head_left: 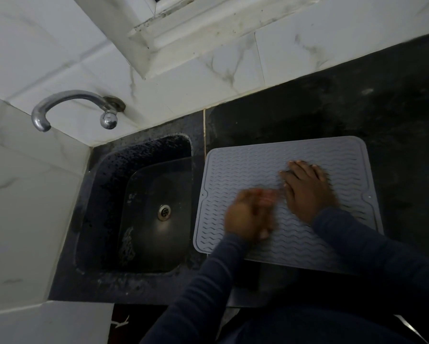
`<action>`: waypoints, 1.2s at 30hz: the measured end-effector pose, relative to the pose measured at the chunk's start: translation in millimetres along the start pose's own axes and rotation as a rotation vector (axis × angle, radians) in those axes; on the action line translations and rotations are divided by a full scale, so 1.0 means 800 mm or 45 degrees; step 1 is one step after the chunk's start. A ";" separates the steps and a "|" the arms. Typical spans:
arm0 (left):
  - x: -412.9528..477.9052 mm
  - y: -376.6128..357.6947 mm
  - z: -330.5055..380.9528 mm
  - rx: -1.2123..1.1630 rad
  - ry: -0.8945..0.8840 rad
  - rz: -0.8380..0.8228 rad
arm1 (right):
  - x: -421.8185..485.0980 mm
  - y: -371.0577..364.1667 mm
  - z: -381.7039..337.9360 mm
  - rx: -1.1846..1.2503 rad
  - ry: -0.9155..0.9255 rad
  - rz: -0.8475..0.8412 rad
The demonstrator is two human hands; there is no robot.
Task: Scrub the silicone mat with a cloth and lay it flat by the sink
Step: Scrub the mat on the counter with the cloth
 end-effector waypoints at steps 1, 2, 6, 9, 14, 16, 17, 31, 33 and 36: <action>-0.004 -0.007 0.029 0.013 -0.095 -0.061 | 0.000 0.000 0.000 0.004 0.006 -0.015; -0.005 -0.012 0.045 0.018 -0.126 -0.094 | 0.000 0.001 0.002 0.012 0.002 -0.022; -0.003 -0.004 -0.004 0.116 -0.004 -0.108 | 0.000 -0.002 0.005 0.014 -0.005 0.023; -0.007 0.009 -0.107 0.165 0.323 -0.086 | -0.001 -0.003 0.004 0.043 -0.005 0.029; 0.004 0.031 -0.129 0.219 0.486 -0.066 | 0.000 -0.003 0.004 0.042 0.002 0.039; 0.003 0.026 -0.075 0.185 0.225 0.051 | 0.000 -0.004 0.003 0.064 -0.006 0.041; -0.002 0.017 -0.040 0.145 0.056 0.067 | 0.001 -0.003 0.004 0.093 -0.011 0.050; -0.006 0.031 -0.139 0.253 0.409 -0.124 | -0.002 -0.002 0.011 0.308 0.017 0.150; 0.005 0.033 -0.091 0.167 0.263 -0.086 | 0.001 -0.001 0.010 0.289 0.014 0.189; 0.009 0.008 0.002 0.107 -0.101 -0.134 | 0.016 0.009 0.004 0.333 -0.067 0.293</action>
Point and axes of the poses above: each hand's wrist, its own x-axis towards the middle knuckle, its own y-axis out of the back of the hand, z = x × y, the point moved 1 cm from there along x, towards the middle knuckle, and after that the axes turned 14 degrees about x, right-handed, at the moved point
